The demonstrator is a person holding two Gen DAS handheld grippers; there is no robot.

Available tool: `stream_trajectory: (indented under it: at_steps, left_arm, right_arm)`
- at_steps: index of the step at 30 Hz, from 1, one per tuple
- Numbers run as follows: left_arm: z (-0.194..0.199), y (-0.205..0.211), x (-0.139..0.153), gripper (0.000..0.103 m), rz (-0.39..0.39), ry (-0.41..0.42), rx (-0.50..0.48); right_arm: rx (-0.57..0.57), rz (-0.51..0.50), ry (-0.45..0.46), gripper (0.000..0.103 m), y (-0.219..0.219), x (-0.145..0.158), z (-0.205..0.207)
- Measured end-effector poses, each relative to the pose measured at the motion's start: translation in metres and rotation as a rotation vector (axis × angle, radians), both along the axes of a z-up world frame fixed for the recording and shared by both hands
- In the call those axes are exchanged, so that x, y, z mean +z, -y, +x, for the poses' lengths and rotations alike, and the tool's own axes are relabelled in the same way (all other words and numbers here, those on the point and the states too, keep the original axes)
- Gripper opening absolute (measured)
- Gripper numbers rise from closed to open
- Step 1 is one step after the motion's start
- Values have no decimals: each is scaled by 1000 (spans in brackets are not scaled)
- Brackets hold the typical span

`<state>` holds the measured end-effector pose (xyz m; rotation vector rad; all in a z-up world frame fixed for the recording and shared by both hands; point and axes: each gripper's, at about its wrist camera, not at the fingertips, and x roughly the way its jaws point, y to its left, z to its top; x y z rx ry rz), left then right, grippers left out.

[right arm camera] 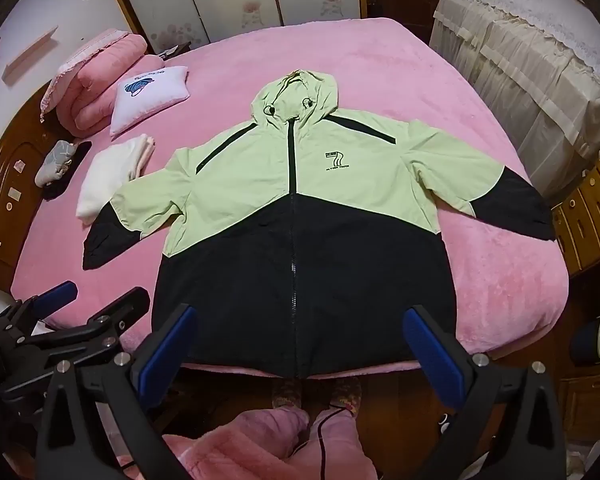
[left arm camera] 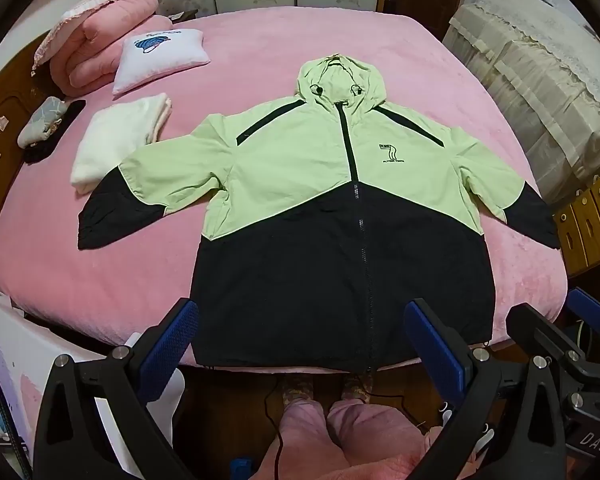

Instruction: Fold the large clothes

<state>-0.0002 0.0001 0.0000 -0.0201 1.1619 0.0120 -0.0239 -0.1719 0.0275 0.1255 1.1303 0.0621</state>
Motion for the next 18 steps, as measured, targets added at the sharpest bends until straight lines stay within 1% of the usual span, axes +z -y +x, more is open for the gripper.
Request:
stream_trajectory:
  at_steps: [9, 11, 18]
  left_arm:
    - [0, -1, 0, 102, 1, 0, 0]
    - [1, 4, -1, 102, 4, 2, 1]
    - [0, 5, 5, 102, 8, 13, -1]
  right_arm:
    - [0, -1, 7, 103, 2, 3, -1]
    - [-1, -6, 8, 103, 1, 3, -1]
    - [-1, -7, 11, 103, 3, 3, -1]
